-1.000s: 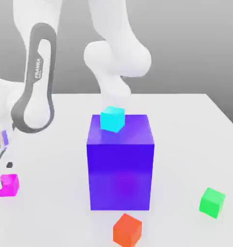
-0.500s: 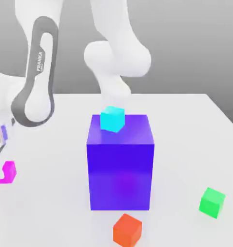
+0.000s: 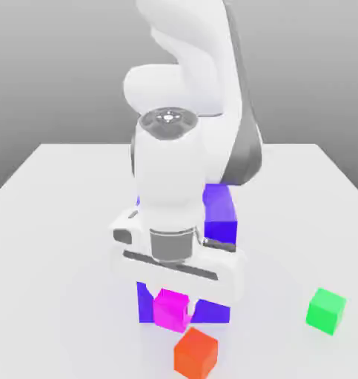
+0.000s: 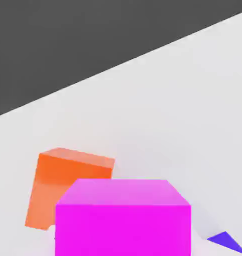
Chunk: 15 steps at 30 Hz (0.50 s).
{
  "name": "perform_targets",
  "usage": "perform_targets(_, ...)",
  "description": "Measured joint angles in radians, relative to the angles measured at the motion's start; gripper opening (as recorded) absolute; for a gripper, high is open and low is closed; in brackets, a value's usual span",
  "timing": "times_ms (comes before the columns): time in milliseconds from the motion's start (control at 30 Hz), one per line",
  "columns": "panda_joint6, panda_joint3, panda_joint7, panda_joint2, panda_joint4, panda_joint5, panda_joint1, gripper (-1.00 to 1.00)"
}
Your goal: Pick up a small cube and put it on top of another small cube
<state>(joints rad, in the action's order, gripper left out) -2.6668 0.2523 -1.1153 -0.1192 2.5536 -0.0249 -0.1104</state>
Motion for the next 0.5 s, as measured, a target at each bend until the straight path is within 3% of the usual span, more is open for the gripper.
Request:
perform_targets(233,0.039,0.199,0.12,0.018,-0.016,-0.059,0.232,-1.0)
perform_targets(367,-0.057,0.15,0.043,-0.105,-0.029,-0.192,0.291,-1.0)
perform_targets(400,-0.086,0.127,0.016,-0.14,-0.032,-0.229,0.307,1.0)
perform_targets(500,-0.086,0.127,0.016,-0.14,-0.032,-0.229,0.307,1.0)
